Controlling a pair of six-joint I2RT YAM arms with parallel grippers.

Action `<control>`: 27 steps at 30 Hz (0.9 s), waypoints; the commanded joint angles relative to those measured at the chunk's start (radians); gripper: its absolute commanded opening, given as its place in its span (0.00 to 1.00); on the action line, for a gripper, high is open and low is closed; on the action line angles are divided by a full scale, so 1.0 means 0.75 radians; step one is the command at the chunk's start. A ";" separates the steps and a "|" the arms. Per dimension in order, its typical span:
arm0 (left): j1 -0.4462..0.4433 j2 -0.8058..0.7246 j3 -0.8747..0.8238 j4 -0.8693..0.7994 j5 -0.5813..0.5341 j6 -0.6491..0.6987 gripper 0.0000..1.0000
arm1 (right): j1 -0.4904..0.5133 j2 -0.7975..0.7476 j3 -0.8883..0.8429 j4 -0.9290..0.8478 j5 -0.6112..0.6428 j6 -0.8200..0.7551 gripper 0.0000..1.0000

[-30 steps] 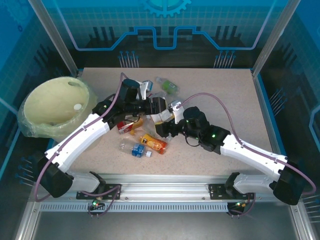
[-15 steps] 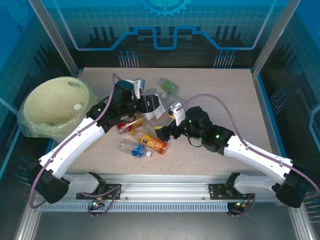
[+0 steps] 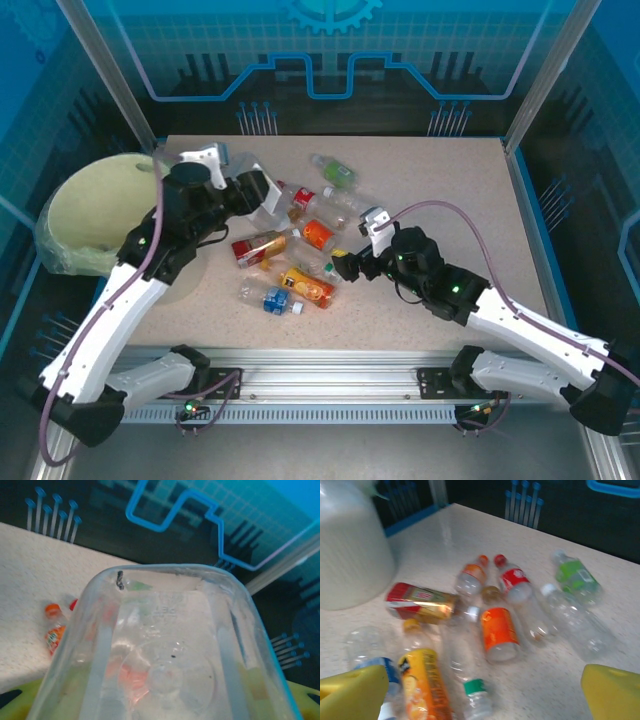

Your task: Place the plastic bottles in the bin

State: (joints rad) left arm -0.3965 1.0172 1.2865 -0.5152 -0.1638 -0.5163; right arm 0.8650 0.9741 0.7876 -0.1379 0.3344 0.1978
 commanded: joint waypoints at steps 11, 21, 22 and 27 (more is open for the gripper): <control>0.084 -0.050 0.294 -0.200 -0.668 0.328 0.47 | -0.027 -0.079 -0.104 0.119 0.240 0.081 1.00; 0.431 -0.023 0.321 -0.114 -0.733 0.522 0.46 | -0.058 -0.112 -0.126 0.106 0.248 0.149 1.00; 0.465 -0.017 0.326 -0.116 -0.724 0.525 0.46 | -0.061 -0.116 -0.127 0.106 0.248 0.153 1.00; 0.668 0.007 0.304 -0.181 -0.614 0.467 0.46 | -0.065 -0.139 -0.137 0.084 0.247 0.179 1.00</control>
State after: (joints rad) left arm 0.0380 1.0176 1.5013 -0.6415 -0.6670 -0.1596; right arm 0.8280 0.8921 0.6930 -0.0818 0.4984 0.3012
